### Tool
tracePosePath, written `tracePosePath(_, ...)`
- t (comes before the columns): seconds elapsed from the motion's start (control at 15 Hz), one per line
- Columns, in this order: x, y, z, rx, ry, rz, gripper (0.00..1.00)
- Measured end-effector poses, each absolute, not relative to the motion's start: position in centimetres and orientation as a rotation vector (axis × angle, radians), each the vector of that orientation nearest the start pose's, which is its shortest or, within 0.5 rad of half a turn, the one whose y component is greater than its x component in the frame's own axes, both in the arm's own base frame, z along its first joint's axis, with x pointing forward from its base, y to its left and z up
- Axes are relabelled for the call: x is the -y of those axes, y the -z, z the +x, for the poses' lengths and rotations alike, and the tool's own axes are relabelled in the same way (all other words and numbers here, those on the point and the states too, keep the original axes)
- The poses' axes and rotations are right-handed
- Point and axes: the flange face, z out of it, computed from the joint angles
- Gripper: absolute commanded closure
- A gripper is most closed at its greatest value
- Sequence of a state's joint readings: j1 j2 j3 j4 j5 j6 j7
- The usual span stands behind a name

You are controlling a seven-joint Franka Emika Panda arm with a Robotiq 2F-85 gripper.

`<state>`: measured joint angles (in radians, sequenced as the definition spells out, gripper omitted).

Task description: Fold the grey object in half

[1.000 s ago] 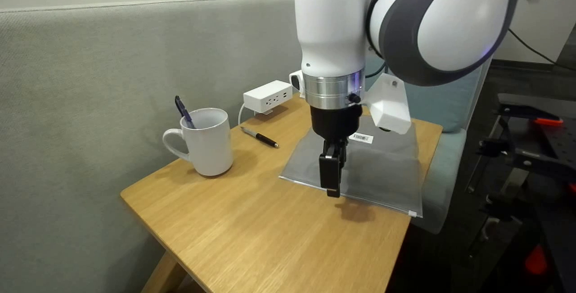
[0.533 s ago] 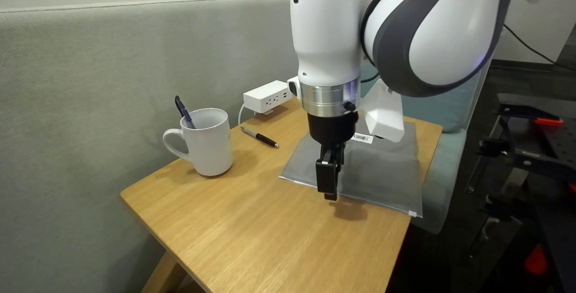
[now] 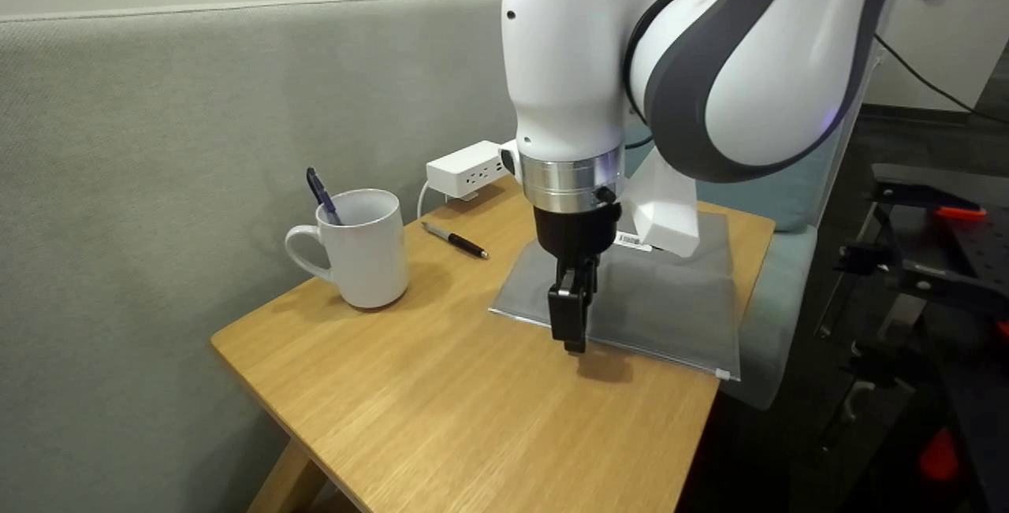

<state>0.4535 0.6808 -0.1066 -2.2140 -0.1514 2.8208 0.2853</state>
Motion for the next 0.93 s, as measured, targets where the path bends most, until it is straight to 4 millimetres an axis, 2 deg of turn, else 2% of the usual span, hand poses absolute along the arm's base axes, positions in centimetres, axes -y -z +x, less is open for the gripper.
tracePosePath(0.13, -17.86, -6.15, 48.58, 0.375, -0.06, -3.248, 0.06)
tracePosePath(0.33, -17.94, -5.84, 48.59, 0.375, -0.063, -3.25, 0.31)
tracePosePath(0.53, -18.31, -5.83, 48.7, 0.362, -0.055, -3.252, 0.4)
tracePosePath(0.93, -18.53, -5.97, 48.85, 0.346, -0.042, -3.261, 0.31)
